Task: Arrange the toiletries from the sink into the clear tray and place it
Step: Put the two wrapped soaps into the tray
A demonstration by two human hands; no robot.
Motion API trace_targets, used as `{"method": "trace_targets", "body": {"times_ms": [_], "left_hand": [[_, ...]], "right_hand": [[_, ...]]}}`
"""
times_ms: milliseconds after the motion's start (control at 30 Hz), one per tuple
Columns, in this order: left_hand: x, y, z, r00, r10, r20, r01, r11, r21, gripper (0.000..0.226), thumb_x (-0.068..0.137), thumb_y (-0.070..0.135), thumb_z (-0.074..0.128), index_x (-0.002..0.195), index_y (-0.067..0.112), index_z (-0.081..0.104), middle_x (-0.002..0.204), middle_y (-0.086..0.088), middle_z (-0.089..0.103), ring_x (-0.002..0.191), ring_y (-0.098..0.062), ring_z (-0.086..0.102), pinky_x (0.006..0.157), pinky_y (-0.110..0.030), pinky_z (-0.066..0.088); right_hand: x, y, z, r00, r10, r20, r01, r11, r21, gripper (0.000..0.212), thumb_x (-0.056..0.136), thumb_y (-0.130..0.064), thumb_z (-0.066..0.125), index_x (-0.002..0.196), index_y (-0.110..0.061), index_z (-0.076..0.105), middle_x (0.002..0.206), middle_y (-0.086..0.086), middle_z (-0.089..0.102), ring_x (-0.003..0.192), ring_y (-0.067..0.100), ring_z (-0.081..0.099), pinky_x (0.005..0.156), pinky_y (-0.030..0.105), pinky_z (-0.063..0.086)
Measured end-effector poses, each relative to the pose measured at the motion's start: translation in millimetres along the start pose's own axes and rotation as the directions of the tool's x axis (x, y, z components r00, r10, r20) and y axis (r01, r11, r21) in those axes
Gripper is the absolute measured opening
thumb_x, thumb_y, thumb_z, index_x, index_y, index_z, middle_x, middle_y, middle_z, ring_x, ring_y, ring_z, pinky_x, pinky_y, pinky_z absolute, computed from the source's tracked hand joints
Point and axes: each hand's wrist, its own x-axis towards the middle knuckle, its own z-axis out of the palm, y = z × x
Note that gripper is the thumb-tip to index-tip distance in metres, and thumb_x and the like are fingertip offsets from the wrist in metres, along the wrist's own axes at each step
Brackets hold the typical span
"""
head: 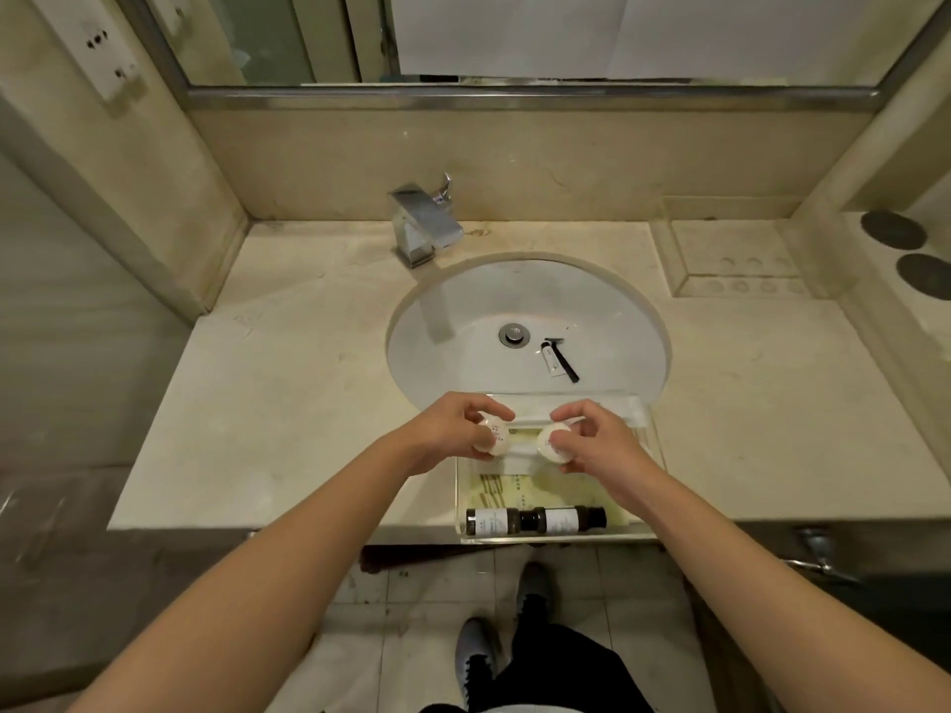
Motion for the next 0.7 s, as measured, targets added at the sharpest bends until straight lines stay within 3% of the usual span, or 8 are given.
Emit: {"method": "trace_targets", "body": {"times_ms": [167,300,433,500,700], "left_hand": [[-9.2,-14.3,7.5,0.993,0.082,-0.080,-0.066,0.981,0.185,0.021,0.081,-0.003,0.068,0.095,0.012,0.068,0.092,-0.013,0.053,0.081,-0.022,0.056,0.080,-0.040,0.060],[-13.3,-25.0,13.1,0.985,0.105,-0.139,-0.061,0.955,0.290,0.018,0.076,0.007,0.076,0.086,0.018,0.066,0.076,-0.002,0.050,0.071,-0.018,0.053,0.082,-0.045,0.057],[-15.0,-33.1,21.9,0.962,0.143,-0.232,-0.043,0.920,0.389,0.020,0.075,0.016,0.079,0.082,0.018,0.060,0.071,0.003,0.054,0.065,-0.011,0.054,0.067,-0.028,0.050],[-15.1,-36.9,25.3,0.958,0.143,-0.249,-0.032,0.915,0.403,0.020,0.076,0.015,0.077,0.083,0.018,0.059,0.073,0.001,0.056,0.065,-0.014,0.057,0.067,-0.029,0.052],[-15.3,-36.7,28.5,0.963,0.164,-0.215,-0.031,0.857,0.515,0.026,0.083,0.011,0.070,0.108,0.016,0.065,0.079,0.002,0.060,0.067,-0.011,0.059,0.063,-0.017,0.045]], "right_hand": [[-12.8,16.9,4.6,0.999,-0.045,-0.004,0.042,0.959,-0.279,0.015,0.083,-0.014,0.067,0.093,-0.025,0.068,0.091,0.008,0.067,0.079,0.018,0.063,0.065,0.026,0.051],[-15.4,28.1,8.4,0.997,-0.082,-0.003,0.074,0.919,-0.388,0.012,0.083,-0.014,0.068,0.091,-0.023,0.067,0.085,0.006,0.068,0.077,0.017,0.063,0.069,0.026,0.051],[-15.7,34.4,11.2,0.994,-0.112,-0.003,0.101,0.907,-0.408,0.011,0.083,-0.014,0.068,0.091,-0.021,0.066,0.088,0.011,0.068,0.080,0.020,0.064,0.072,0.030,0.053],[-14.1,36.1,13.2,0.993,-0.117,-0.008,0.103,0.905,-0.413,0.011,0.083,-0.015,0.069,0.091,-0.022,0.066,0.088,0.009,0.068,0.079,0.019,0.063,0.074,0.032,0.053],[-7.4,35.7,23.9,0.992,-0.126,0.016,0.121,0.888,-0.444,0.016,0.081,-0.017,0.070,0.093,-0.026,0.068,0.089,0.003,0.066,0.083,0.017,0.063,0.071,0.024,0.051]]}}
